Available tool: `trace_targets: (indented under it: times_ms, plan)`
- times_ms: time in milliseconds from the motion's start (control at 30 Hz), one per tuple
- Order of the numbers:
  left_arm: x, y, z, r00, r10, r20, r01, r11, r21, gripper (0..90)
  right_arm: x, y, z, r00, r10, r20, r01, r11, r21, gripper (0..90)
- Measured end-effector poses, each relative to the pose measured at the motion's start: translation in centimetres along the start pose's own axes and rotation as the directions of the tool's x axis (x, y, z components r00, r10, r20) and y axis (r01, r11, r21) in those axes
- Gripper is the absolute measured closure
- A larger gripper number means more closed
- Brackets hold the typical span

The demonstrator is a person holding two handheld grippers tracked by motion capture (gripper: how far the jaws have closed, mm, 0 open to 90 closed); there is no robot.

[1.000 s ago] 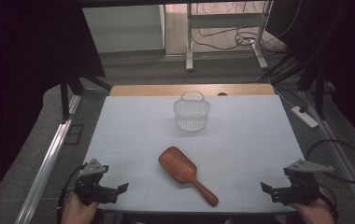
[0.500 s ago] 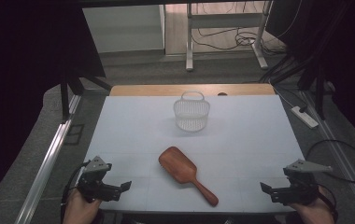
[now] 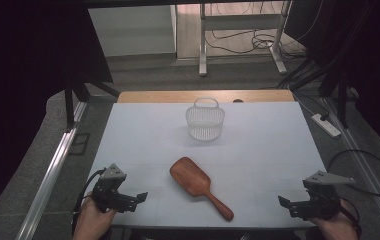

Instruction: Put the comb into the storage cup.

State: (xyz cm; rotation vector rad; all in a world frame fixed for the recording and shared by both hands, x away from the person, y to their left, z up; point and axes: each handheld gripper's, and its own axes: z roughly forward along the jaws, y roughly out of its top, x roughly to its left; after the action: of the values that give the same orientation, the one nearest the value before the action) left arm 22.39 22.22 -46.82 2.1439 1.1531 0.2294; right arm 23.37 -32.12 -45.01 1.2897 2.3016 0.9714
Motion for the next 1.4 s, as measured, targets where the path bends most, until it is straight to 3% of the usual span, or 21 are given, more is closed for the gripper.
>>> trace_targets:
  times_ms: [300,1000,1400]
  plan:
    - [-0.5,1.1,0.8,0.9996,0.027,-0.003,-0.027,0.9994,0.023,0.0,0.0,0.0,0.0,1.0000,0.003,0.001,-0.003,1.000,-0.002,0.0]
    - [-1.2,3.5,3.0,0.9947,0.073,0.072,-0.077,0.9958,0.050,0.0,0.0,0.0,0.0,1.0000,0.003,0.001,-0.003,1.000,0.000,0.0]
    - [-1.7,4.7,4.5,0.9903,0.114,0.079,-0.121,0.9896,0.079,0.0,0.0,0.0,0.0,1.0000,0.002,-0.002,-0.002,1.000,0.005,0.0]
